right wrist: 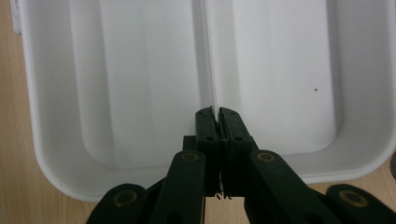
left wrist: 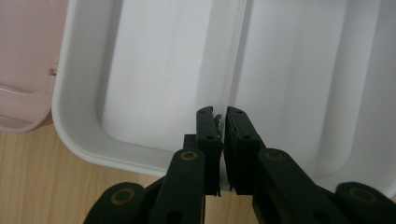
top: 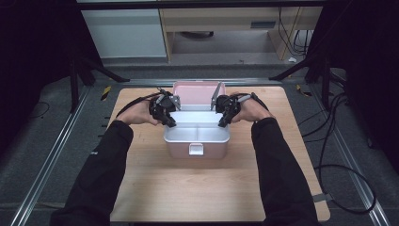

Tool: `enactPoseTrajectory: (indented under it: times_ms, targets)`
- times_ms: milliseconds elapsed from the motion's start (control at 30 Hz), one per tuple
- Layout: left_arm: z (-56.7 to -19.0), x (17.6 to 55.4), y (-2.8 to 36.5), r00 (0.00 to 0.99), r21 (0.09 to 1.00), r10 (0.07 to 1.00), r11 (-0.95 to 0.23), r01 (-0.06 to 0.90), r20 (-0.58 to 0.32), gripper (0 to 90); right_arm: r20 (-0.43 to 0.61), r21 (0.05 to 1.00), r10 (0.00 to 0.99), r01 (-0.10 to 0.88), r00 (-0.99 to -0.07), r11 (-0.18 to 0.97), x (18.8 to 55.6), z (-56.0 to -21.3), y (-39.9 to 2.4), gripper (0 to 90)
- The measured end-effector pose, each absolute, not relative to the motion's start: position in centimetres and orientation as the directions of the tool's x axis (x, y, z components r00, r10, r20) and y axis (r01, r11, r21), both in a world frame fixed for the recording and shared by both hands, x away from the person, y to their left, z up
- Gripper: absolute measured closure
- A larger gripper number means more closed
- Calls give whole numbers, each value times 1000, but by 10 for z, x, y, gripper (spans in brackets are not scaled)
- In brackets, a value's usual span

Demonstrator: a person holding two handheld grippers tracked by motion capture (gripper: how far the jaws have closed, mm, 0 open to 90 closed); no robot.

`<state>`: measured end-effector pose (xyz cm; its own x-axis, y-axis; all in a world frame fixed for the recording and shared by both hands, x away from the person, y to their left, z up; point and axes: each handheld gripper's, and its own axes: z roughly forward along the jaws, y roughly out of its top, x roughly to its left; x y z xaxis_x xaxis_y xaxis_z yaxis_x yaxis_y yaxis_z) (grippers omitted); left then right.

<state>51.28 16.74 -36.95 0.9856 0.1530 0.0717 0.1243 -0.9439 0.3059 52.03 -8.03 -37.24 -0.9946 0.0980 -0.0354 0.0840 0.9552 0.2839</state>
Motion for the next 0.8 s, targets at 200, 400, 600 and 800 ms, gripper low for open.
enactPoseTrajectory:
  times_ms: [200, 400, 600, 800]
  targets:
    - [-361, 508, 163, 985, 278, 136, -955, 103, 103, 861, -68, 297, 97, 73, -993, 952, 517, -366, -82, 874]
    - [-338, 500, 164, 983, 303, 130, -949, 85, 133, 864, -98, 321, 96, 60, -991, 945, 510, -350, -87, 874]
    - [-319, 481, 164, 984, 316, 119, -946, 72, 131, 863, -105, 333, 97, 57, -990, 941, 492, -328, -90, 877]
    - [-306, 454, 165, 983, 338, 116, -939, 62, 143, 858, -129, 321, 84, 39, -988, 946, 460, -312, -90, 885]
